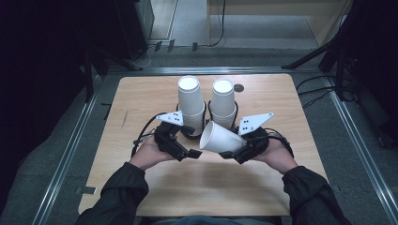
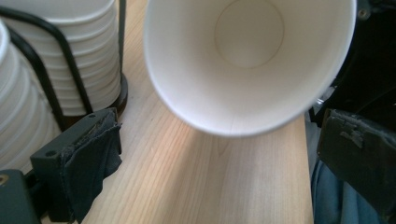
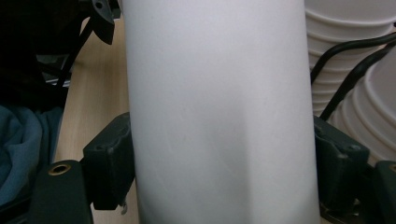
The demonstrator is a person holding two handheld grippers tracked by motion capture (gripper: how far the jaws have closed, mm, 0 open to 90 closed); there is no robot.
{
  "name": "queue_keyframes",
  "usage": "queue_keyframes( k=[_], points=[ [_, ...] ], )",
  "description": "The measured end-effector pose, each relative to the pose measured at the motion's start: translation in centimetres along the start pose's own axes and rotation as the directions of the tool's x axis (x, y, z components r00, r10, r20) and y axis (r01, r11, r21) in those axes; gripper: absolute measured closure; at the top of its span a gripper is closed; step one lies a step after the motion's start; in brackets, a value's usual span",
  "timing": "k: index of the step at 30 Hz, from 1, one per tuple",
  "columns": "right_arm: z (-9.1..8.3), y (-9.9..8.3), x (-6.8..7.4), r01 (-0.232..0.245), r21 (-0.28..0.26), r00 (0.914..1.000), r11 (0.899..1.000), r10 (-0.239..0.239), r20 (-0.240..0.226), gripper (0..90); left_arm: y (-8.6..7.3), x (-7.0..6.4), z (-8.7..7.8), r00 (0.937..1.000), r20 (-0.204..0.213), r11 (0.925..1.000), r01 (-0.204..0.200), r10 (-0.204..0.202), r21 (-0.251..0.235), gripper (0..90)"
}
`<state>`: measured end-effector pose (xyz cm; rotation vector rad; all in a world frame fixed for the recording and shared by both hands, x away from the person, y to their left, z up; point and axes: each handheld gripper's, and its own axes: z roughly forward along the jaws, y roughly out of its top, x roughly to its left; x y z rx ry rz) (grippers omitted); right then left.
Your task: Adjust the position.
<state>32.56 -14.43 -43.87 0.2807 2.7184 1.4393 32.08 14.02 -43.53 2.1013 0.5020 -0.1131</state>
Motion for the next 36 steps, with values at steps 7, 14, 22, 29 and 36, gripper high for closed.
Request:
queue_keyframes(
  k=[7, 14, 22, 29, 36],
  points=[
    [0.8, 0.4, 0.7, 0.026, 0.009, 0.9993, 1.000, -0.026, -0.028, 21.3, 0.3, -0.3, 0.6, 0.9994, 0.034, 0.9999, 0.009, -0.008, -0.012, 0.0],
    [1.8, 0.7, 1.2, 0.032, 0.021, 0.9980, 0.999, -0.031, -0.055, 21.3, 0.5, -0.5, 1.4, 0.9984, 0.054, 0.9996, 0.021, -0.020, -0.020, 0.0],
    [2.0, 0.8, 1.3, 0.032, 0.022, 0.9978, 0.999, -0.030, -0.059, 21.4, 0.6, -0.5, 1.2, 0.9977, 0.065, 0.9993, 0.020, -0.017, -0.033, 7.7],
    [2.2, 0.8, 1.2, 0.006, 0.049, 0.9978, 0.999, -0.003, -0.066, 20.6, 0.7, -0.2, 1.2, 0.9968, 0.071, 0.9992, 0.038, -0.036, -0.014, 11.2],
    [2.2, 0.9, 1.0, -0.048, 0.074, 0.9975, 0.996, 0.052, -0.048, 11.6, 0.4, 0.3, -0.2, 0.9978, 0.047, 0.9986, 0.047, -0.046, -0.026, 11.5]
  ],
)
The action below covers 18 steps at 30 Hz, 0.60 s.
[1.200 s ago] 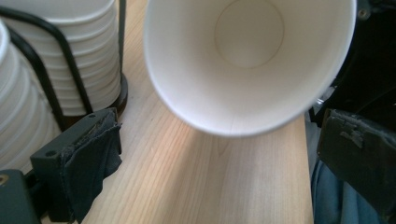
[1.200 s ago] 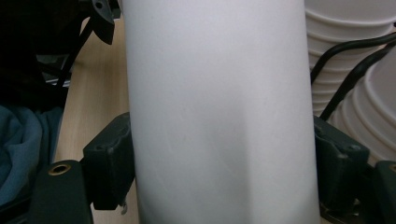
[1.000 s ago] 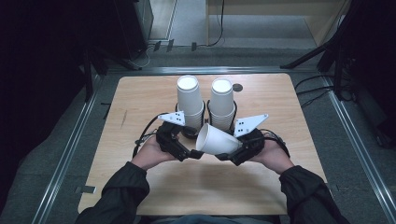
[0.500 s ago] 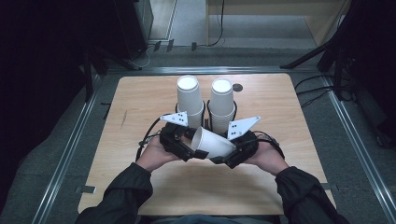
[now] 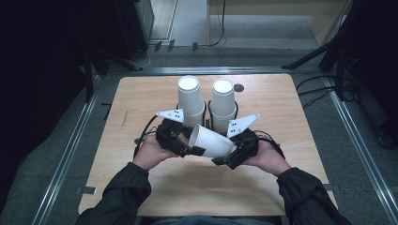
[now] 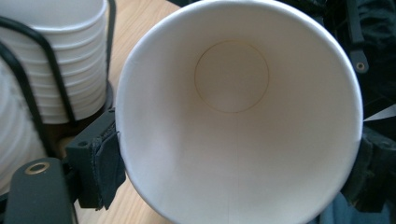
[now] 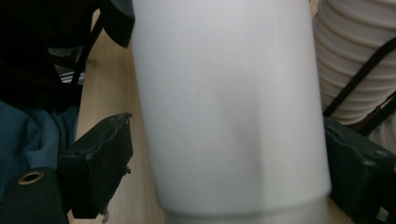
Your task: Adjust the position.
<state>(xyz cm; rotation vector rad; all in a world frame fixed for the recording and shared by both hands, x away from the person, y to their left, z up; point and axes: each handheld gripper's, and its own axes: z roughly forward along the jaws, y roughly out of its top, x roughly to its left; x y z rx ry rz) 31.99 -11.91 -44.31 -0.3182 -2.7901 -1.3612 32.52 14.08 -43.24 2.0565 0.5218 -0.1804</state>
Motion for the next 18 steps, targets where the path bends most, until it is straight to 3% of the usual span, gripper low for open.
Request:
queue_keyframes(
  k=[10, 14, 18],
  points=[
    [-1.0, -0.7, -0.6, -0.027, -0.005, 0.9991, 1.000, 0.027, 0.033, 13.7, -0.3, 0.2, -1.1, 0.9979, -0.054, 0.9987, -0.035, 0.037, 0.037, 11.5],
    [-1.3, -0.9, -0.9, -0.035, 0.001, 0.9989, 0.999, 0.034, 0.032, 14.0, -0.5, 0.1, -1.0, 0.9926, -0.098, 0.9935, -0.062, 0.072, 0.096, 11.4],
    [-1.5, -1.1, -1.0, -0.028, 0.020, 0.9986, 0.999, 0.027, 0.045, 14.1, -0.8, 0.3, -0.6, 0.9907, -0.107, 0.9856, -0.067, 0.084, 0.156, 11.4]
  ],
)
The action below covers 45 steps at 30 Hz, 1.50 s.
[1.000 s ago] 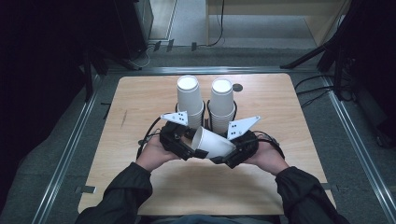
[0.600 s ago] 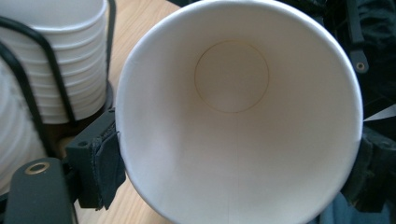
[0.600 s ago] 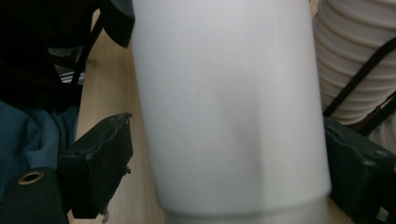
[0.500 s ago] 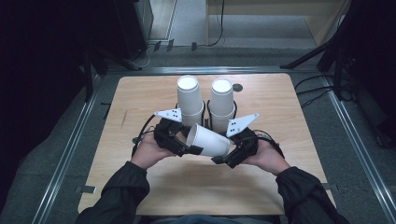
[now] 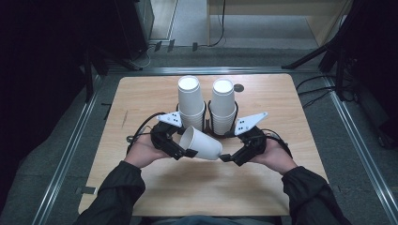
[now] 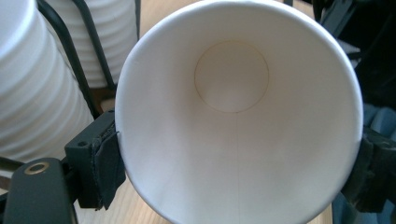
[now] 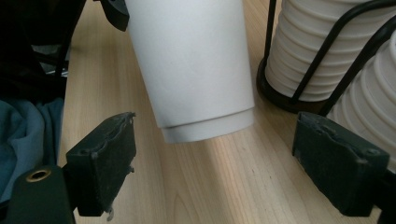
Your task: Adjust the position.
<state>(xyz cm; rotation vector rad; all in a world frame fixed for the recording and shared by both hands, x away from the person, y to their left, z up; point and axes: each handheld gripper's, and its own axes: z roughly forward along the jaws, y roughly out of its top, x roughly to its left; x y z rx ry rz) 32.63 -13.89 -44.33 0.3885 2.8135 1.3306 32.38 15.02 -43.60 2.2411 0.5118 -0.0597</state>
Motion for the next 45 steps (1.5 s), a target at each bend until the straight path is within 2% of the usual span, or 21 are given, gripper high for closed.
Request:
queue_keyframes(
  k=[1, 7, 8, 13, 19, 23, 25, 28, 31, 33, 34, 39, 40, 43, 45],
  points=[
    [0.0, 0.0, 0.0, 0.000, 0.000, 1.0000, 1.000, 0.000, 0.000, 14.1, 0.0, 0.0, 0.0, 1.0000, 0.000, 1.0000, 0.000, 0.000, 0.000, 11.4],
    [-0.1, -0.1, 0.1, 0.003, 0.002, 1.0000, 1.000, -0.003, 0.000, 14.1, -0.1, 0.0, 0.5, 0.9995, -0.021, 0.9971, -0.023, 0.025, 0.072, 11.3],
    [-0.1, 0.0, 0.1, 0.006, -0.003, 1.0000, 1.000, -0.006, -0.001, 14.0, -0.1, 0.1, 0.7, 0.9997, -0.014, 0.9970, -0.020, 0.021, 0.075, 11.3],
    [0.0, 0.0, 0.4, 0.008, 0.001, 1.0000, 1.000, -0.008, 0.003, 14.1, -0.1, 0.3, 1.0, 0.9988, -0.031, 0.9931, -0.033, 0.037, 0.112, 11.3],
    [0.2, -0.3, 0.5, 0.004, 0.013, 1.0000, 1.000, -0.004, 0.007, 14.1, 0.2, 0.4, 1.7, 0.9969, -0.050, 0.9848, -0.052, 0.061, 0.166, 11.3],
    [0.8, -0.4, 0.7, 0.011, 0.024, 0.9999, 1.000, -0.012, 0.009, 14.1, 0.7, 0.2, 2.2, 0.9931, -0.068, 0.9759, -0.080, 0.095, 0.203, 11.3],
    [0.9, -0.4, 0.7, 0.009, 0.029, 0.9999, 1.000, -0.009, 0.007, 14.1, 0.9, -0.1, 2.4, 0.9916, -0.069, 0.9738, -0.093, 0.109, 0.208, 11.3],
    [1.5, -0.6, 0.7, 0.008, 0.046, 1.0000, 0.999, -0.008, 0.004, 14.1, 1.6, -0.5, 2.7, 0.9877, -0.064, 0.9655, -0.125, 0.143, 0.229, 11.3],
    [2.2, -0.7, 0.8, 0.012, 0.064, 0.9999, 0.998, -0.012, 0.004, 14.1, 2.1, -0.9, 2.8, 0.9851, -0.053, 0.9621, -0.147, 0.164, 0.229, 11.3],
    [2.7, -0.8, 0.8, 0.024, 0.067, 0.9997, 0.997, -0.023, -0.004, 14.1, 2.4, -1.4, 2.9, 0.9790, -0.046, 0.9535, -0.182, 0.199, 0.240, 11.3],
    [3.0, -0.6, 1.0, 0.034, 0.061, 0.9994, 0.998, -0.034, -0.008, 14.0, 2.5, -1.6, 3.0, 0.9782, -0.041, 0.9521, -0.188, 0.204, 0.241, 11.3],
    [3.6, -0.3, 1.4, 0.059, 0.056, 0.9980, 0.997, -0.057, -0.027, 14.0, 2.7, -2.2, 3.2, 0.9765, -0.028, 0.9494, -0.201, 0.214, 0.241, 11.3],
    [4.0, -0.2, 1.6, 0.067, 0.068, 0.9975, 0.995, -0.066, -0.025, 14.0, 2.8, -2.4, 3.2, 0.9743, -0.024, 0.9463, -0.211, 0.224, 0.245, 11.2],
    [4.3, -0.2, 1.7, 0.071, 0.078, 0.9972, 0.994, -0.069, -0.029, 14.0, 3.0, -2.7, 3.3, 0.9757, -0.017, 0.9482, -0.208, 0.218, 0.240, 11.2],
    [4.6, -0.1, 1.9, 0.078, 0.084, 0.9966, 0.993, -0.075, -0.032, 14.0, 3.1, -2.9, 3.4, 0.9735, -0.016, 0.9457, -0.218, 0.228, 0.241, 11.1]
  ],
)
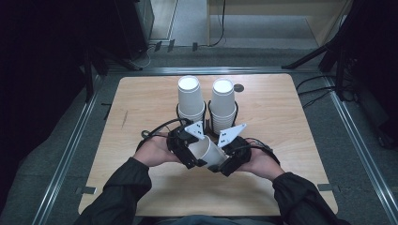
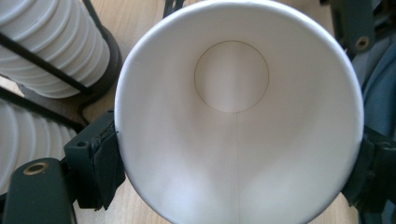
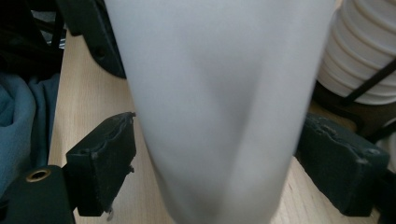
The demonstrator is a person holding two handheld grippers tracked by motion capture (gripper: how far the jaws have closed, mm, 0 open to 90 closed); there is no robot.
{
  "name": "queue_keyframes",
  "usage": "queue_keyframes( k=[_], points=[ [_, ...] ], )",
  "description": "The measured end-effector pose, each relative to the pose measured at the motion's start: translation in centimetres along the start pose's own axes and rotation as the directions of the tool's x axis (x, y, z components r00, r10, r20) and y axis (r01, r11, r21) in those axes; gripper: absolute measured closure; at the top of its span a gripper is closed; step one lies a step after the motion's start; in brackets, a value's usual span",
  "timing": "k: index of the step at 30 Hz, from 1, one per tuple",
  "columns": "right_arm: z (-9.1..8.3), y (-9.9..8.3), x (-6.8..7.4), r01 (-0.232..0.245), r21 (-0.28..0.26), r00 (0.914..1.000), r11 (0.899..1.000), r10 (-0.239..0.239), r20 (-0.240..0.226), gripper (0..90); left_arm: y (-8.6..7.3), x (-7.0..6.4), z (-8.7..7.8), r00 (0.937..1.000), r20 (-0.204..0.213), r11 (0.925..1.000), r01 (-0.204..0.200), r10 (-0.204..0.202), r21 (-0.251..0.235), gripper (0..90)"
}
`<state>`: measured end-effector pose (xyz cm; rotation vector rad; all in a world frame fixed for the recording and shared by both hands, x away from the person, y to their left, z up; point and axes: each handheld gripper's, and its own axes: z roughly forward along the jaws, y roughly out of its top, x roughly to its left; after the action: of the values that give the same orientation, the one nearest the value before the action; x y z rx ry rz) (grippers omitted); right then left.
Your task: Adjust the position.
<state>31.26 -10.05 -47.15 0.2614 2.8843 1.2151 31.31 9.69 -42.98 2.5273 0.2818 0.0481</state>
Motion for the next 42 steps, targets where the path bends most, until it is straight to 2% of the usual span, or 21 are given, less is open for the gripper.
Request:
queue_keyframes(
  k=[2, 4, 6, 10, 12, 14, 18, 20, 26, 32, 37, 42],
  points=[
    [0.4, 0.1, 0.2, 0.013, 0.006, 0.9998, 1.000, -0.013, -0.015, 15.1, 0.3, -0.4, 0.0, 0.9999, -0.003, 0.9999, -0.015, 0.015, -0.007, 10.9],
    [0.4, 0.1, 0.3, 0.021, 0.012, 0.9997, 1.000, -0.020, -0.013, 16.2, 0.4, -0.5, 0.0, 0.9999, -0.002, 0.9998, -0.014, 0.014, -0.012, 10.7],
    [0.4, 0.1, 0.4, 0.030, 0.016, 0.9995, 0.999, -0.030, -0.004, 21.0, 0.5, -0.5, 0.0, 0.9999, -0.003, 0.9999, -0.014, 0.014, -0.007, 10.4],
    [0.3, 0.2, 0.4, 0.033, 0.017, 0.9995, 0.999, -0.033, 0.002, 21.3, 0.4, -0.5, 0.1, 0.9999, 0.000, 0.9998, -0.012, 0.012, -0.016, 8.5],
    [0.2, 0.2, 0.4, 0.030, 0.013, 0.9995, 0.999, -0.030, 0.007, 21.1, 0.4, -0.5, 0.0, 0.9998, -0.016, 0.9995, -0.008, 0.008, -0.031, 6.7],
    [-0.1, 0.3, 0.3, 0.024, -0.004, 0.9996, 1.000, -0.024, 0.014, 21.1, 0.4, -0.4, -0.2, 0.9999, -0.012, 0.9984, 0.008, -0.008, -0.056, 1.7],
    [-0.6, 0.1, -0.1, 0.022, -0.018, 0.9995, 1.000, -0.021, 0.024, 21.0, 0.1, -0.2, -0.5, 0.9994, -0.001, 0.9950, 0.034, -0.034, -0.093, 0.4],
    [-1.0, 0.0, -0.2, 0.021, -0.038, 0.9993, 0.999, -0.020, 0.031, 20.9, -0.2, 0.0, -0.7, 0.9987, 0.002, 0.9910, 0.051, -0.052, -0.124, 0.4],
    [-2.0, -0.3, -0.5, 0.010, -0.060, 0.9983, 0.998, -0.006, 0.058, 20.8, -0.5, 0.1, -1.2, 0.9978, -0.009, 0.9868, 0.063, -0.065, -0.149, 0.4],
    [-3.2, -0.5, -0.9, -0.006, -0.091, 0.9974, 0.996, 0.012, 0.071, 20.8, -1.2, 0.7, -1.6, 0.9951, 0.005, 0.9745, 0.098, -0.099, -0.202, 0.5],
    [-4.0, -0.9, -1.1, -0.005, -0.091, 0.9969, 0.996, 0.012, 0.078, 20.7, -1.7, 0.7, -1.9, 0.9924, -0.003, 0.9599, 0.118, -0.123, -0.254, 1.3],
    [-4.3, -0.9, -1.2, -0.008, -0.098, 0.9964, 0.995, 0.016, 0.083, 20.6, -2.2, 0.8, -1.8, 0.9906, 0.007, 0.9537, 0.133, -0.136, -0.270, 1.3]
  ],
)
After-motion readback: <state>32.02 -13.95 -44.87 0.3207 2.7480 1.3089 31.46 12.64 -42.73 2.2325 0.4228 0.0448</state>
